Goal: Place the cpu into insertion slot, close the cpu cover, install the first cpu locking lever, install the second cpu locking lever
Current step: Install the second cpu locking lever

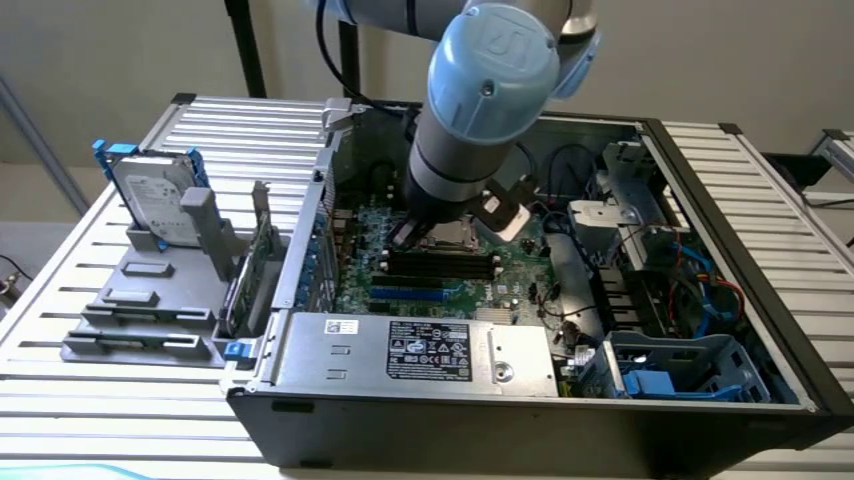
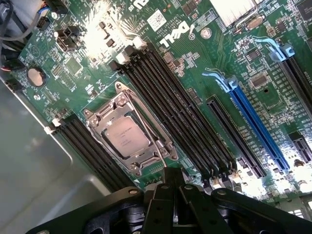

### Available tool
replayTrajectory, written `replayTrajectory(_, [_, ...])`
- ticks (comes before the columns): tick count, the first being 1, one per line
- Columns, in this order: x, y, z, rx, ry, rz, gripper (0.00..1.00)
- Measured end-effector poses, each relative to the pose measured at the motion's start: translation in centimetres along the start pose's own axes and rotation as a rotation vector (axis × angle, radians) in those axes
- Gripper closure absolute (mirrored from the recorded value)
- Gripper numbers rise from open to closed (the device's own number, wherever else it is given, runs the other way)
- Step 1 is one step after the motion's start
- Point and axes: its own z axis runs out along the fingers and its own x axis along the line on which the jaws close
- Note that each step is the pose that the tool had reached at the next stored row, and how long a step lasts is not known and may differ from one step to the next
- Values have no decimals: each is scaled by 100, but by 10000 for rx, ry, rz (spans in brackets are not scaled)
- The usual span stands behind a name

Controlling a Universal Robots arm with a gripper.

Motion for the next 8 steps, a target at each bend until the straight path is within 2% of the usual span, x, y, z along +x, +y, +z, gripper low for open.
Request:
replayTrajectory(3, [-16,-19,40,-31,18,-16,89])
replayTrajectory(8, [-46,-38,114,-117,62,-58,89])
